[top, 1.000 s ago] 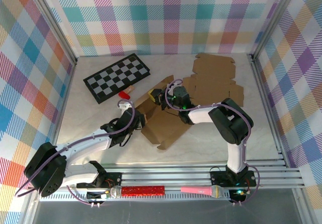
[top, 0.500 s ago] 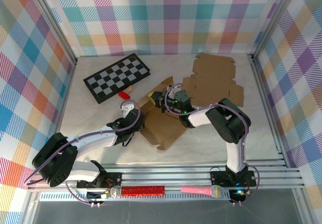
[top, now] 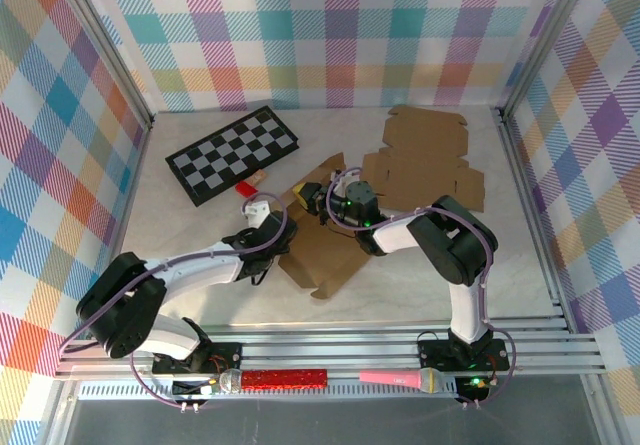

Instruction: Fold the paper box

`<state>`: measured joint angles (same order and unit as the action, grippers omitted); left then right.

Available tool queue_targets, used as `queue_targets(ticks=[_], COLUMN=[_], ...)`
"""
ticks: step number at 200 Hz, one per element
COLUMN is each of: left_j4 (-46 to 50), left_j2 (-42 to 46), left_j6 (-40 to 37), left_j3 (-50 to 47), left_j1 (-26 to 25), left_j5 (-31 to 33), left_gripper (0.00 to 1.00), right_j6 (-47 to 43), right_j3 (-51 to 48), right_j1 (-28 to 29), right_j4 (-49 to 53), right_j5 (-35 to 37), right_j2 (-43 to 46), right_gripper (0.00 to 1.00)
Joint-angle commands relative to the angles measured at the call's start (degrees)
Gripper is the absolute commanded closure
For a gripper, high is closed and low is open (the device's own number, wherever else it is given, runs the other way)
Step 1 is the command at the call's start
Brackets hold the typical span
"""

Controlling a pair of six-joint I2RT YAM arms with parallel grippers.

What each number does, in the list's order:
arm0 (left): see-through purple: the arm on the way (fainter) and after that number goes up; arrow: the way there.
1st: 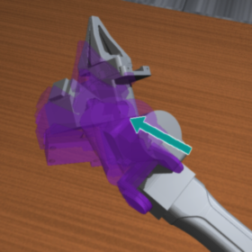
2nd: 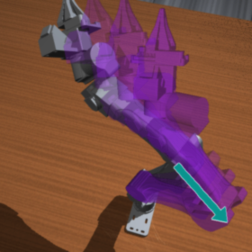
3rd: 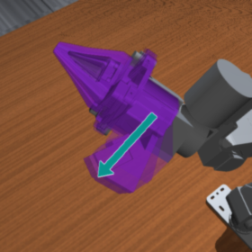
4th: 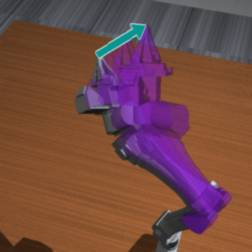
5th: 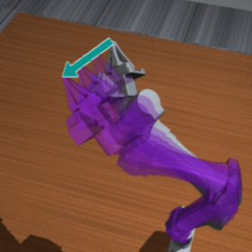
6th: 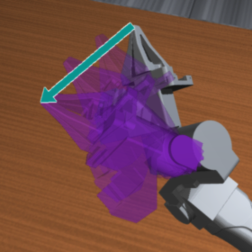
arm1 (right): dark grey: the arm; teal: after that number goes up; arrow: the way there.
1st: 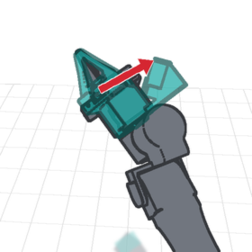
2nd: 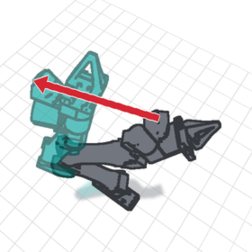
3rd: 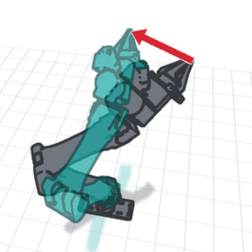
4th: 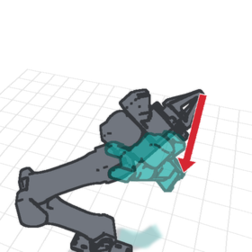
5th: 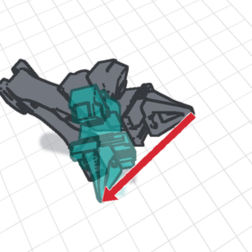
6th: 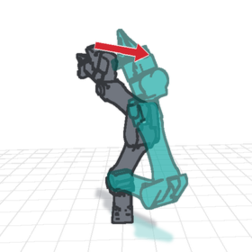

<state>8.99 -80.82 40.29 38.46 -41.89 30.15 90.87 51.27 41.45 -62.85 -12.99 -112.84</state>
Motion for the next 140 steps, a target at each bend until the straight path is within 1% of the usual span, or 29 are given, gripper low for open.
queue_targets(ticks=[1,4,6,20,28,38,50,59,71,87,101,106,113,124,140], left_j4=[6.19,9.01,10.16,17.36,18.45,17.69,16.53,15.56,13.55,12.15,11.88,12.05,11.89,12.06,14.10], left_j2=[-1.30,-1.42,-1.51,-1.85,-1.16,0.48,2.68,4.43,6.62,8.57,9.37,9.57,9.70,9.27,7.23], left_j6=[3.96,4.67,5.09,7.29,6.47,3.75,0.19,-2.77,-7.73,-13.61,-18.11,-19.90,-22.90,-27.49,-32.91], left_j3=[3.71,4.38,4.84,7.58,8.01,7.80,7.60,7.51,7.29,8.13,9.54,10.16,11.04,12.70,15.80], left_j1=[-0.45,-0.59,-0.64,-0.66,-0.74,-0.58,-0.03,1.08,3.02,6.98,11.02,12.02,13.22,15.32,18.27], left_j5=[7.69,8.78,9.49,13.82,15.03,15.53,14.98,13.31,9.03,0.72,-7.44,-9.48,-12.34,-18.71,-25.73], left_gripper=[0.94,0.98,1.00,1.00,1.00,1.00,1.00,1.00,1.00,1.00,1.00,1.00,1.00,1.00,1.00], right_j6=[0.80,0.80,0.84,0.84,-0.09,-2.36,-5.80,-9.15,-13.83,-19.92,-24.52,-26.24,-28.86,-33.21,-39.89], right_j3=[0.45,0.63,0.80,2.12,3.06,4.21,5.97,7.49,10.28,14.64,18.05,19.08,20.18,21.09,20.99], right_j1=[1.09,1.09,1.07,0.63,0.06,-0.91,-2.14,-3.30,-4.87,-7.35,-10.44,-11.77,-13.75,-17.13,-22.26], right_j4=[4.01,4.57,5.10,9.91,13.82,19.53,29.93,37.43,47.23,59.19,67.41,69.80,72.26,74.93,76.42], right_j5=[-2.53,-2.62,-2.69,-3.79,-4.88,-5.78,-5.92,-5.59,-4.70,-3.38,-3.54,-3.95,-4.90,-7.02,-11.50], right_j2=[-0.53,-0.40,-0.26,1.49,3.16,6.29,11.17,15.13,20.48,26.37,29.90,30.83,31.89,33.21,34.72], right_gripper=[1.00,0.99,0.97,0.77,0.62,0.50,0.37,0.31,0.24,0.19,0.19,0.19,0.19,0.20,0.28])
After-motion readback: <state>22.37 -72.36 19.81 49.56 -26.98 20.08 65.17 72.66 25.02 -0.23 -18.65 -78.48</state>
